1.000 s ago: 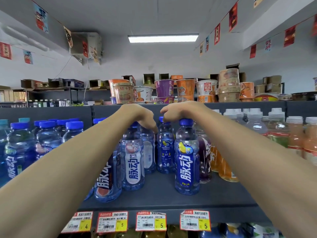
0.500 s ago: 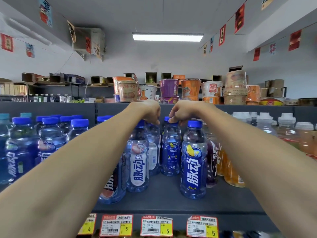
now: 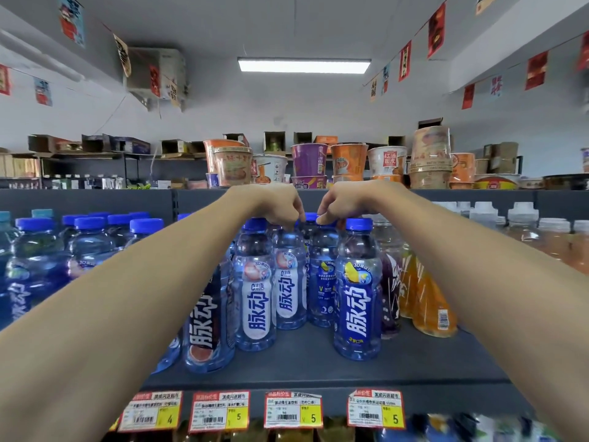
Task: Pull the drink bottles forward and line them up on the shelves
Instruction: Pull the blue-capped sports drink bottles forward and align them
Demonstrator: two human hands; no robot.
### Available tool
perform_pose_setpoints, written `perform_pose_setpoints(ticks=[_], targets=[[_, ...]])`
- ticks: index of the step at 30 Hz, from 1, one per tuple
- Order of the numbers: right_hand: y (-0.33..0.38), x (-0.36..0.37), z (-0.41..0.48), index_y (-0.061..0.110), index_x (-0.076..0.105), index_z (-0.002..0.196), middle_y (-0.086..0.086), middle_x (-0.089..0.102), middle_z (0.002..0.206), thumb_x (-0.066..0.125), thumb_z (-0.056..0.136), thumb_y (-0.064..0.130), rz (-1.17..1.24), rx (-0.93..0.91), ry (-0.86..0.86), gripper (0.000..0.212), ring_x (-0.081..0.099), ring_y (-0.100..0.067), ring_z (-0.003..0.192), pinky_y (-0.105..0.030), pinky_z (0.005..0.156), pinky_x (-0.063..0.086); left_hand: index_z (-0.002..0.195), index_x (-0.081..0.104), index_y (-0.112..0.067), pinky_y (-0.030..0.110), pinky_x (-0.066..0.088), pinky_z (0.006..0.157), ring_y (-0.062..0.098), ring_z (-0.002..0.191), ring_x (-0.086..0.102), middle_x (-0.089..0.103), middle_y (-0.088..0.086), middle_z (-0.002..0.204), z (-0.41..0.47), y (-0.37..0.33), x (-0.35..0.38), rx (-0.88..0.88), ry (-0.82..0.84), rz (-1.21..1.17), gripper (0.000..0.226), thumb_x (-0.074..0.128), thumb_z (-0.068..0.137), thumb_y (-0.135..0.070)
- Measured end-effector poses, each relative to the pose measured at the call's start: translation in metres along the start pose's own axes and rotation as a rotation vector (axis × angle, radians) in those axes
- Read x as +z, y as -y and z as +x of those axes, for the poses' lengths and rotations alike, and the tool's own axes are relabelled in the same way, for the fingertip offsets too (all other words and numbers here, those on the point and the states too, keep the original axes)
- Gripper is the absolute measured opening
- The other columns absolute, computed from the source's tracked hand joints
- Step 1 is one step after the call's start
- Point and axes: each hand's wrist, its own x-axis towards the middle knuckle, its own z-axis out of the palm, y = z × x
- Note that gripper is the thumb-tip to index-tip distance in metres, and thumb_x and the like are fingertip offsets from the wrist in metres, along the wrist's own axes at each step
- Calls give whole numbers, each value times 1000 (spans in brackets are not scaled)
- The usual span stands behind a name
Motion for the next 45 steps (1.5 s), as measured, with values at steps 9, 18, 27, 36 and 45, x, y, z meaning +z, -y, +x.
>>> perform_pose_setpoints(ticks=[9,18,27,36,45], targets=[[10,-3,0,30,72,117,18,69,79,71,92,41,-104,17,-5,27,68,-17,99,-40,95,53,116,73,-14,31,52,79,16,86,62,65,-7,92,4,17,1,-27,-77,190,40,79,85,-39],[25,0,-3,27,68,123,-2,68,109,66,92,17,-86,7,50,32,72,-22,80,-40,88,59,122,71,-18,34,54,82,16,87,63,70,-3,104,10,12,-2,7,-18,201,49,80,81,-44],[29,5,-1,22,69,118,5,74,83,81,86,31,-186,-23,0,35,73,-10,62,-26,61,54,108,76,-11,33,58,72,22,92,69,75,3,99,4,12,2,-71,-36,226,67,90,61,-57],[31,5,-4,29,61,127,7,75,74,89,72,44,-209,-43,67,64,72,-10,62,-30,67,55,102,75,-9,29,52,61,20,76,64,72,4,88,-2,2,0,-76,-16,284,59,89,65,-53],[35,13,-6,27,59,135,-3,67,121,94,67,42,-373,-63,-10,78,67,-25,104,-36,82,56,72,60,-16,28,41,50,15,63,54,57,0,72,-4,-9,5,-105,-24,371,49,94,59,-49]])
